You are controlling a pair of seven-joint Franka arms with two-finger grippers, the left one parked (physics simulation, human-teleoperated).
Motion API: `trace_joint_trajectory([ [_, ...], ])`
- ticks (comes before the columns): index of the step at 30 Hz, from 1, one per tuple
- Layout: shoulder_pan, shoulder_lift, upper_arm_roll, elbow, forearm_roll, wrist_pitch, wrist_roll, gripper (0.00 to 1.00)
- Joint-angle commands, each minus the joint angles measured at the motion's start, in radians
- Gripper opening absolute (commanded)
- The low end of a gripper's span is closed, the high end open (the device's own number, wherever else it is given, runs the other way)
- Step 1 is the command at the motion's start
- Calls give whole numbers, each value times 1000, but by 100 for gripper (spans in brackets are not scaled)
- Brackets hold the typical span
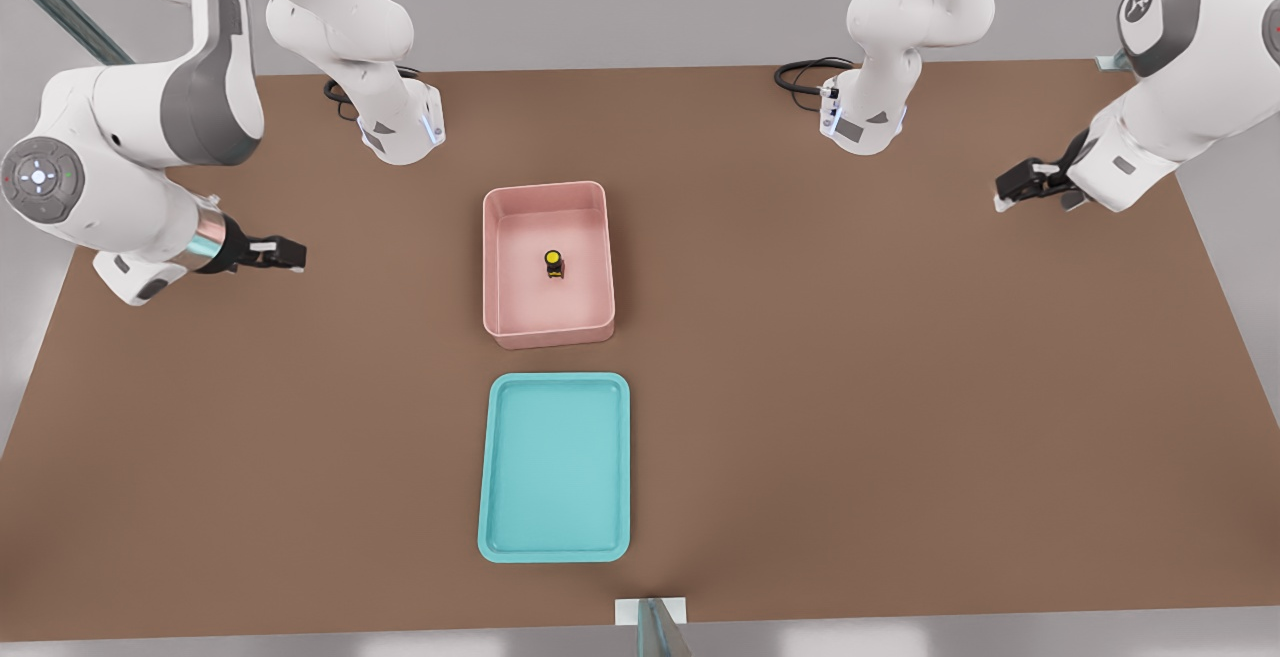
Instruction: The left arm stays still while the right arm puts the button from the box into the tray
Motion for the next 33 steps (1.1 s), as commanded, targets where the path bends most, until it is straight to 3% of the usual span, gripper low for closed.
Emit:
trace_joint_trajectory([
  [1,-5,-1,1,-2,1,39,24,100],
  [2,-2,9,2,1,-2,38,6,100],
  [5,144,67,114,-2,-50,38,32,100],
  [8,328,102,124,-42,4,68,213,100],
  [10,330,85,229,-203,4,249,392,100],
  [12,331,87,278,-389,4,536,615,100],
  [15,356,214,278,-412,-50,710,845,100],
  [18,385,239,278,-480,-96,831,914,100],
  [22,396,233,360,-601,-195,932,1049,100],
  [33,369,346,344,-677,-240,998,1102,100],
])
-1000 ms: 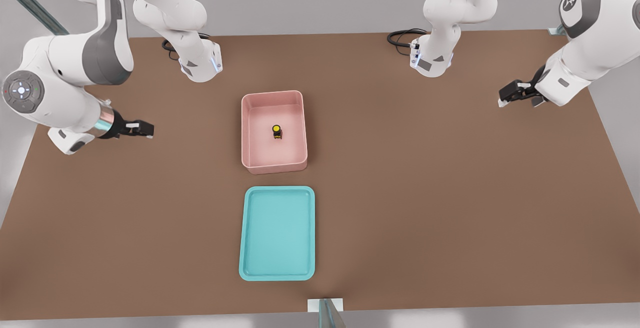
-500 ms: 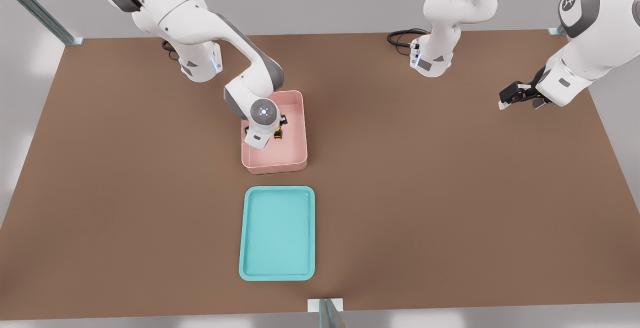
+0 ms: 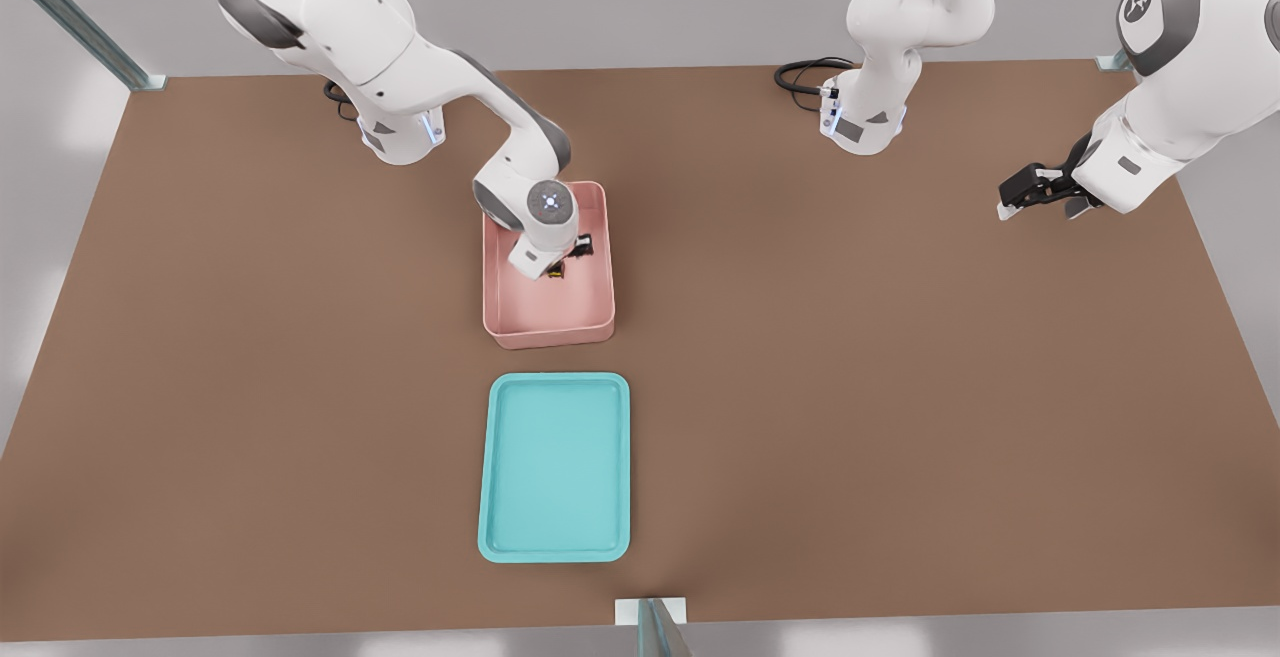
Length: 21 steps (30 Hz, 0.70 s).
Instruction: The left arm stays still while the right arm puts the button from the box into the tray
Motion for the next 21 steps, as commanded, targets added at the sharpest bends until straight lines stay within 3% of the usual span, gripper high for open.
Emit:
trace_joint_trajectory([
  [1,-3,17,-4,3,-37,62,346,100],
  [9,-11,46,-4,3,-74,67,346,99],
  [12,-18,38,-1,3,-76,59,345,78],
  [17,-34,17,13,3,-76,38,343,25],
  [20,-60,-2,23,32,-76,-27,326,21],
  [21,-133,-3,77,57,-76,-62,302,21],
])
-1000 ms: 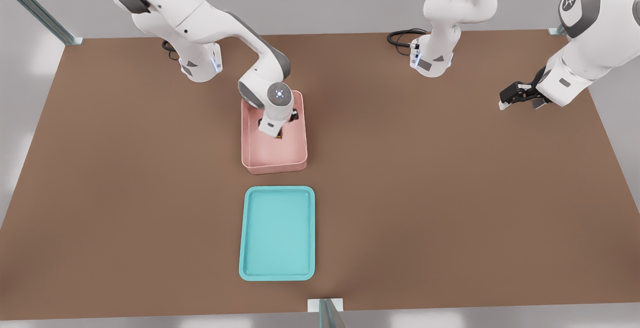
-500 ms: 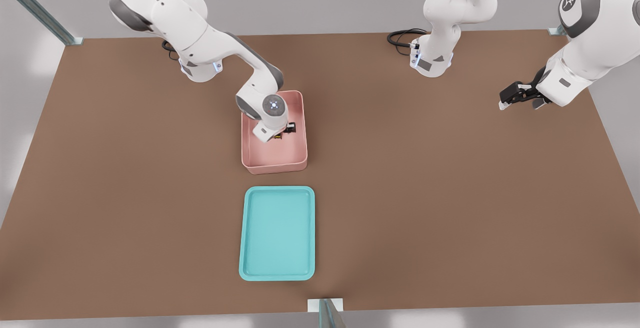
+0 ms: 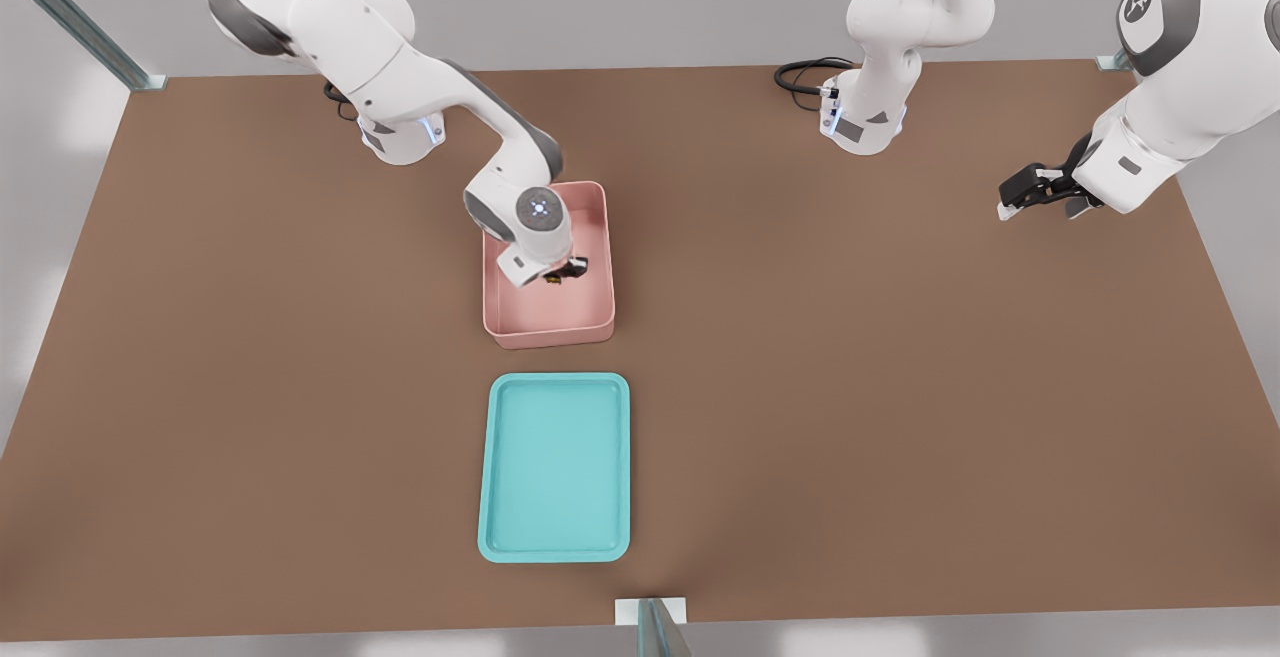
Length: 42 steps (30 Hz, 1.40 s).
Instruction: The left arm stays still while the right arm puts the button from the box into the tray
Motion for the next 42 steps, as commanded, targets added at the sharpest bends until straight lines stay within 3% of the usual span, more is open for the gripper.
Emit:
trace_joint_trajectory([
  [1,-103,-5,66,46,-12,-138,26,21],
  [2,-149,-3,95,100,-7,-207,-22,21],
  [7,-206,41,89,508,75,-491,-280,21],
  [9,-197,145,84,718,65,-549,-358,21],
  [12,-122,365,86,960,-83,-550,-402,21],
  [17,-70,511,78,1006,-218,-435,-384,21],
  [18,-70,512,74,1005,-218,-434,-381,46],
  [19,-70,512,74,1003,-218,-435,-381,100],
  [25,-74,494,92,1005,-216,-461,-381,100],
  [27,-86,374,150,1008,-213,-654,-396,100],
  [28,-201,363,235,1009,-218,-786,-582,100],
  [30,-316,351,235,1068,-302,-1032,-986,100],
  [31,-395,227,251,1097,-299,-1147,-1068,100],
  [32,-406,124,232,1109,-205,-1188,-1060,100],
  [33,-133,-18,-243,1103,61,-1207,-1001,100],
  [34,-44,-65,-405,1063,171,-1201,-956,100],
  [35,-17,-74,-488,939,213,-1127,-926,100],
  [37,-39,-98,-476,816,220,-1043,-866,100],
  [38,-111,-103,-398,811,220,-1038,-867,100],
  [40,-123,-172,-394,640,220,-846,-909,100],
  [42,-123,-186,-399,629,218,-842,-909,100],
])
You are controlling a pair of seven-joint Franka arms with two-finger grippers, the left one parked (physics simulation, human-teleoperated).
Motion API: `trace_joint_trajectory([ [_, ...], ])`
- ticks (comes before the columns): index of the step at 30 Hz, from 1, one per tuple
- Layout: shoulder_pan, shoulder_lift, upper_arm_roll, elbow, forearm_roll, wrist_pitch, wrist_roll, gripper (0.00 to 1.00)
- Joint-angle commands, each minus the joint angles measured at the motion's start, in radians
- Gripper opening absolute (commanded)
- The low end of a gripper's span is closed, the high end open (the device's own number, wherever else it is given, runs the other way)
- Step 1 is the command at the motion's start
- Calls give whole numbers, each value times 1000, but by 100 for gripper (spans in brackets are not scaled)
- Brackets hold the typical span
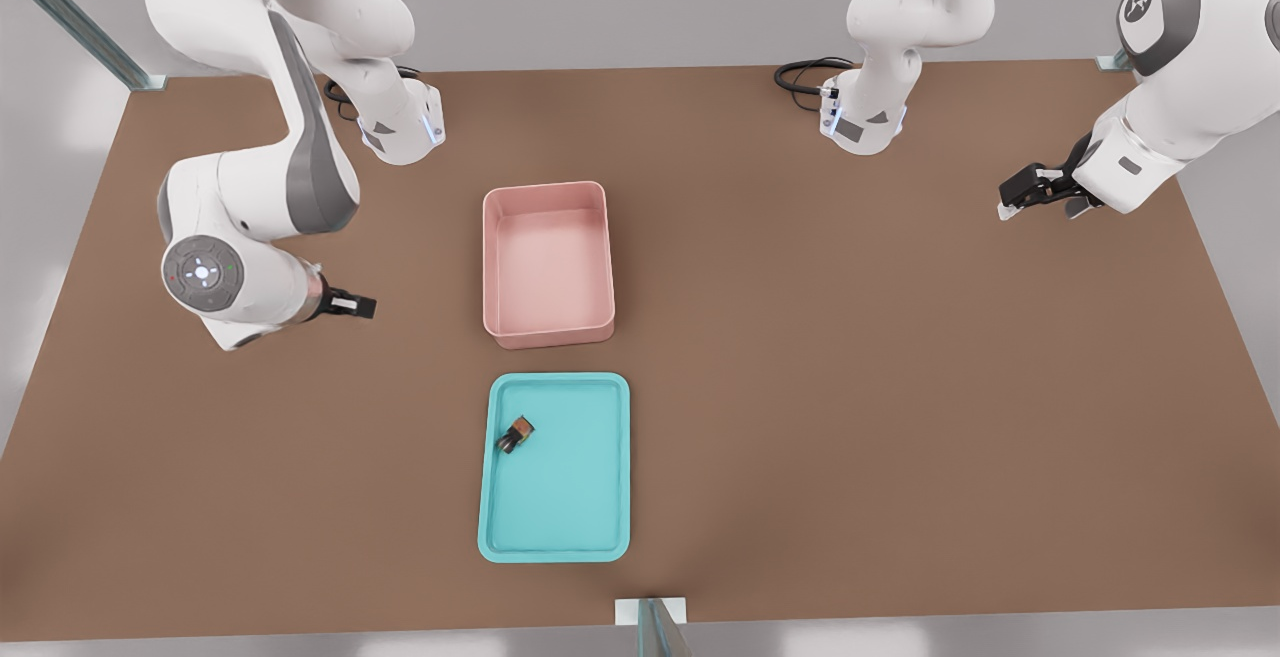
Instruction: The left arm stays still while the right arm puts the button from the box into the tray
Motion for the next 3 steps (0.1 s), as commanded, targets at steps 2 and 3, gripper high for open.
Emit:
trace_joint_trajectory([
  [2,5,-29,-23,-9,13,82,-268,100],
  [3,3,-31,-23,-9,13,83,-268,100],
])
